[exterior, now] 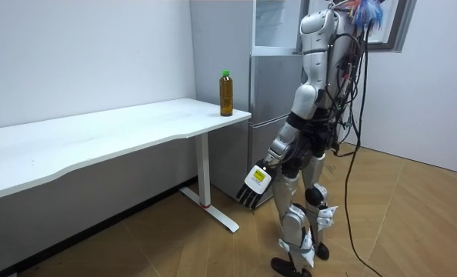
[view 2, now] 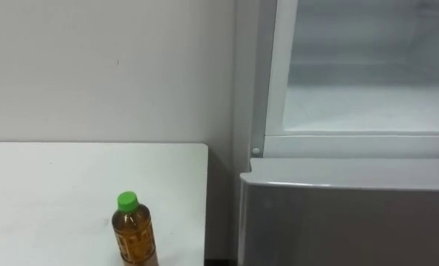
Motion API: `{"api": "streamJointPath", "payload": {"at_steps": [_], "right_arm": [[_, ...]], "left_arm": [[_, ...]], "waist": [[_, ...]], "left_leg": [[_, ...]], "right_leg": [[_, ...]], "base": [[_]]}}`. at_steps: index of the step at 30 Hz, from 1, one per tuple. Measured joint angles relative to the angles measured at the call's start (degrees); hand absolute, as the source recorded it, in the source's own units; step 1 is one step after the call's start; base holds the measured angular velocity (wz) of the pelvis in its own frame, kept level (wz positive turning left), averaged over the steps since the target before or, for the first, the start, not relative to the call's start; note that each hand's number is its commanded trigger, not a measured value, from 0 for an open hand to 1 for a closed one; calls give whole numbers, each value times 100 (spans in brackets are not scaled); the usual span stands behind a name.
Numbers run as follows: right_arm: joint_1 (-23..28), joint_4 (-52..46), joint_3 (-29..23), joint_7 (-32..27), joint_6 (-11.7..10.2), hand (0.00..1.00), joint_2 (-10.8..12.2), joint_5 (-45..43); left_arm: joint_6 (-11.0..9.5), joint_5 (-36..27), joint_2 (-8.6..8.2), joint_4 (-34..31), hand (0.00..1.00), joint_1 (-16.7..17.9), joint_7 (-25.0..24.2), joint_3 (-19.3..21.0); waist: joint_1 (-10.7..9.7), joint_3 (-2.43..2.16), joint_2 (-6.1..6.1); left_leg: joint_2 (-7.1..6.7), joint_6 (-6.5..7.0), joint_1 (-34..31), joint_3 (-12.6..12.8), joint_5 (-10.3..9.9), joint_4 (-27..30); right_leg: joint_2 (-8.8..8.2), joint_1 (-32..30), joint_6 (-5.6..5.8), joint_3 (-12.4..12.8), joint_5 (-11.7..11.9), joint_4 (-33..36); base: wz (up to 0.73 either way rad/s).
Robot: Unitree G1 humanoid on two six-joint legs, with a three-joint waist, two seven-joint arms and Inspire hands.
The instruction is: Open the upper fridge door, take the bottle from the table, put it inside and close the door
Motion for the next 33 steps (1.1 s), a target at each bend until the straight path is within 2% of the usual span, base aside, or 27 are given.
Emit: {"api": "streamJointPath", "payload": {"at_steps": [9, 15, 17, 19, 23, 25, 29, 32, 33], "right_arm": [[-19, -90, 43, -67, -124, 0, 4, 10], [-24, -823, 86, -184, -227, 0, -8, -1], [-65, -1142, 87, -191, -308, 0, -2, 4], [-138, -1277, 103, -196, -482, 0, 15, 1], [-163, -1487, 125, -160, -526, 0, 18, 142], [-134, -1742, 135, -40, -604, 0, 12, 293], [-102, -2097, 133, 197, -767, 0, -1, 332], [-14, -2622, 88, 230, -753, 0, -42, 206], [82, -3022, 99, 183, -607, 0, -86, 129]], "left_arm": [[-146, -10, -2, 24, 0, 47, 129, -18], [-275, 5, -6, 29, 0, 105, 239, -17], [-304, 5, -5, 28, 0, 104, 238, -16], [-320, 5, -5, 29, 0, 98, 232, -20], [-420, 63, 5, 47, 0, 111, 236, -21], [-526, 242, 41, 44, 0, 101, 229, -21], [-560, 330, 52, 49, 0, 83, 166, -16], [-561, 353, 58, 49, 0, 46, 56, 21], [-561, 405, 75, 73, 0, 51, 28, 21]], "waist": [[149, 11, 7], [150, 27, 31], [153, 29, 46], [167, 25, 50], [167, 23, 58], [147, 26, 52], [134, 31, 47], [143, 32, 34], [142, 38, 41]], "left_leg": [[16, -2, 60, 7, 1, -7], [17, -10, 22, 5, 7, 0], [12, -12, 4, 1, 8, 8], [7, -12, 6, -27, 8, 9], [0, -12, -3, -61, 8, 8], [-9, -11, -34, -88, 9, 33], [-23, -11, -55, -87, 9, 33], [-26, -10, -60, -105, 9, 18], [-27, -11, -56, -109, 9, 14]], "right_leg": [[0, 51, 0, -11, 0, -1], [-1, 21, 0, -60, 0, -5], [-1, 9, 0, -64, 0, -6], [0, 17, 0, -76, 0, -5], [2, 19, 0, -75, 0, -6], [0, 13, 0, -85, 0, -31], [-4, 11, 0, -74, 0, -77], [-8, 9, 0, -72, 0, -76], [-8, 10, 0, -74, 0, -76]], "base": [[0], [0], [2], [7], [5], [5], [0], [0], [0]]}}
